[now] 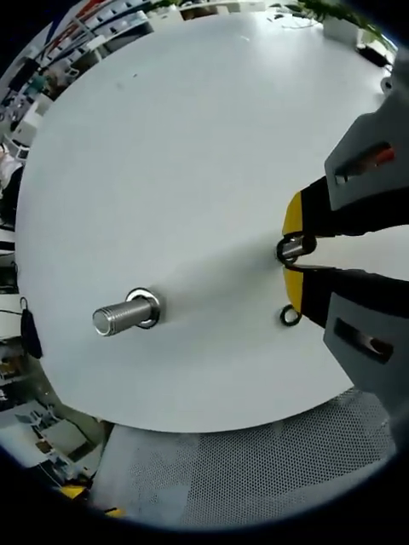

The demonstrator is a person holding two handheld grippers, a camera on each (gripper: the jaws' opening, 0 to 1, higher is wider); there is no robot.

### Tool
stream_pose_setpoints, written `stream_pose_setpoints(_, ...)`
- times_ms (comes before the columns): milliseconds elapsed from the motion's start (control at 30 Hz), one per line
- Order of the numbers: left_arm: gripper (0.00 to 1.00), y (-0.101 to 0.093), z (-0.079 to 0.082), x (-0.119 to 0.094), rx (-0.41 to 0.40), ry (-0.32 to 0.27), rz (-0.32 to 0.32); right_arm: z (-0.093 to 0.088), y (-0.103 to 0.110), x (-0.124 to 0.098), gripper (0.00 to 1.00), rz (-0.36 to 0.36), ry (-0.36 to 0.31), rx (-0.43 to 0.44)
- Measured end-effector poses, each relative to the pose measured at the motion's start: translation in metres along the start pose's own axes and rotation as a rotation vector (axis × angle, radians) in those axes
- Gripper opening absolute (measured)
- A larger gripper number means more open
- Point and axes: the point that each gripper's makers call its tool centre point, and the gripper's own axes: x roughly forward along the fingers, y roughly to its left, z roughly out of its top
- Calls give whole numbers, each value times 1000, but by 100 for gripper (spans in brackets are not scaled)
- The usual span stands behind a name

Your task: Place the washer onto the threaded stud by aligning its center hole with the stud, sliding it down to the base, and recovering from edge contact or off-axis alignment until the washer reaches the visible bottom stop.

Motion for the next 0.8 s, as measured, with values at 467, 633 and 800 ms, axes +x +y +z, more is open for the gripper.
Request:
stream_pose_setpoints(467, 17, -1, -1, 1, 1, 2, -5, -4, -1, 6, 16, 5, 1, 41)
stream_pose_setpoints(633, 17, -1, 0, 1, 0, -3, -5, -3, -2, 6, 16, 6, 3, 47)
stream_pose_setpoints(800, 17, -1, 0, 1, 1, 1, -5, -2, 0, 5, 23, 3, -10, 77)
